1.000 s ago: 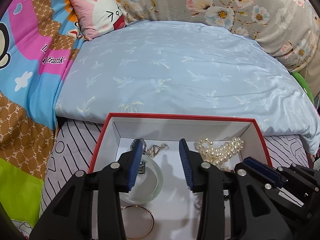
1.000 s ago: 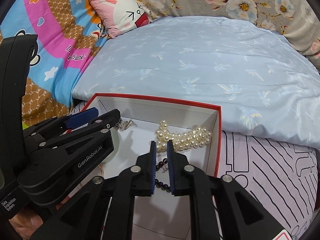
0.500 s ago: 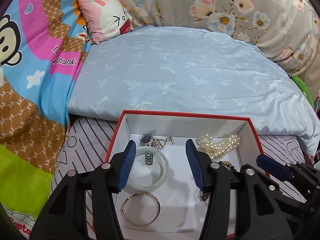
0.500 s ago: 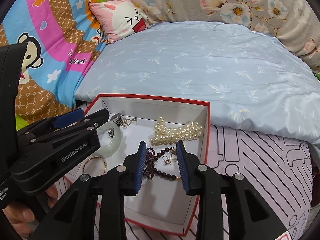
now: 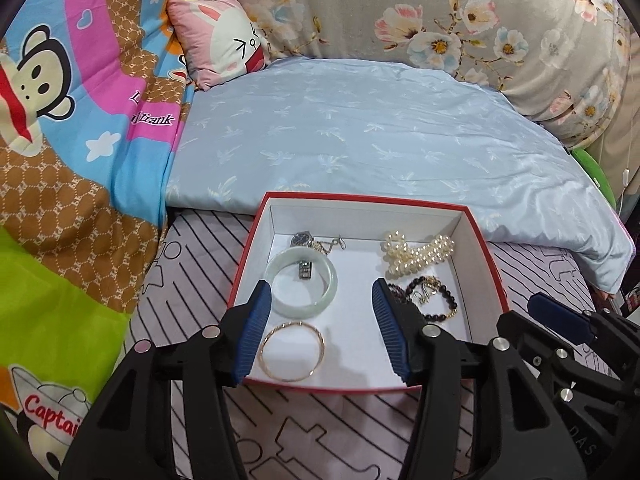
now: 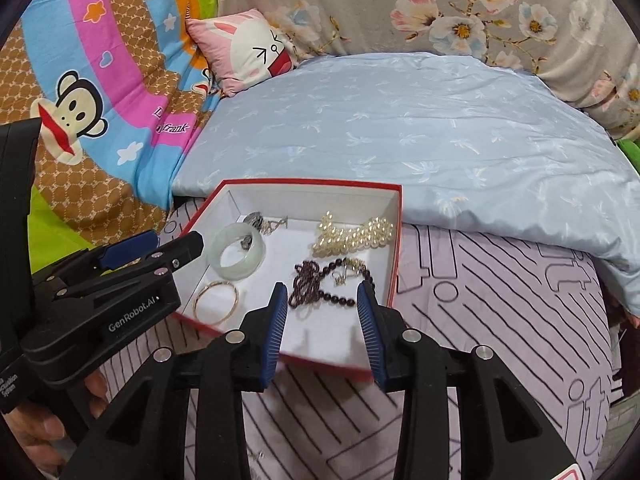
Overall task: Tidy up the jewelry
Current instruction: 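Withdraw both grippers toward the remaining silver chain and gold ring, then grasp the silver chain with the left gripper while the right gripper grasps the gold ring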
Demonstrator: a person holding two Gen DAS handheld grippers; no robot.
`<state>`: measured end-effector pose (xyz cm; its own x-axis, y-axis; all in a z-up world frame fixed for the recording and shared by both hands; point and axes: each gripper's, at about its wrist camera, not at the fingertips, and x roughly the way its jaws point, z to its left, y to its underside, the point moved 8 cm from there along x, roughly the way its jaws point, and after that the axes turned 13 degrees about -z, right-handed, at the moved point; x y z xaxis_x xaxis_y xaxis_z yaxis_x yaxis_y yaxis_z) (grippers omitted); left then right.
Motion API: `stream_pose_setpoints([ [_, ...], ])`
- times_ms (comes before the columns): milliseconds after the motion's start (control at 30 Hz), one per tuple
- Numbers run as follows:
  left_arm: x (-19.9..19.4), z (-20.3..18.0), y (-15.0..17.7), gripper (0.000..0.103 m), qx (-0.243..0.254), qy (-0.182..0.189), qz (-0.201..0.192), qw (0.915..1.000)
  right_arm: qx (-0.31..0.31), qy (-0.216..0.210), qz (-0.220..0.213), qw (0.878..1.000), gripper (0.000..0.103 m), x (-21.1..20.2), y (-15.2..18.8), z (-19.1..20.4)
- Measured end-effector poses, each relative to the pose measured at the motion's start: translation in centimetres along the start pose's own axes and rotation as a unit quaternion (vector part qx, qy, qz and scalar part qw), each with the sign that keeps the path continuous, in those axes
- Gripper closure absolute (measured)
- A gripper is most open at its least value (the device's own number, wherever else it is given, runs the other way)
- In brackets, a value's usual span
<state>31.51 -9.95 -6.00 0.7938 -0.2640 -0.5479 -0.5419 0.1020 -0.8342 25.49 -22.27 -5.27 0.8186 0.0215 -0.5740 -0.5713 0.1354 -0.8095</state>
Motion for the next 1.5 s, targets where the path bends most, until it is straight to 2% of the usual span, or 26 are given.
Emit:
stream_pose_setpoints([
  [333, -4.8, 1.0, 4.2, 0.049, -0.013, 0.004, 0.016, 0.9998, 0.006, -0.001, 0.027, 1.000, 0.062, -4.9, 6.0, 0.1],
  [400, -5.8, 1.4, 5.5, 0.042, -0.011, 0.000, 0.019, 0.9997, 0.005, -0.003, 0.038, 0.999, 0.062, -5.6, 7.7, 0.2],
  [467, -6.7, 2.0, 6.8, 0.041, -0.010, -0.008, 0.021, 0.9997, -0.003, 0.000, 0.043, 0.999, 0.062, -6.2, 9.2, 0.3],
  [767, -9.2, 3.5, 11.1, 0.041, -0.040, -0.020, 0.041, 0.9981, -0.011, 0.006, 0.085, 0.996, 0.062, -5.9, 15.8, 1.0],
  [1133, -10.3, 3.4, 15.1, 0.041, -0.032, -0.020, 0.072, 0.9967, -0.006, 0.018, 0.078, 0.997, 0.066, -4.4, 16.3, 0.8],
  [1500, -10.4, 2.9, 15.9, 0.041, -0.028, -0.012, 0.081, 0.9962, -0.014, 0.032, 0.076, 0.996, 0.087, -4.2, 16.0, 0.2],
])
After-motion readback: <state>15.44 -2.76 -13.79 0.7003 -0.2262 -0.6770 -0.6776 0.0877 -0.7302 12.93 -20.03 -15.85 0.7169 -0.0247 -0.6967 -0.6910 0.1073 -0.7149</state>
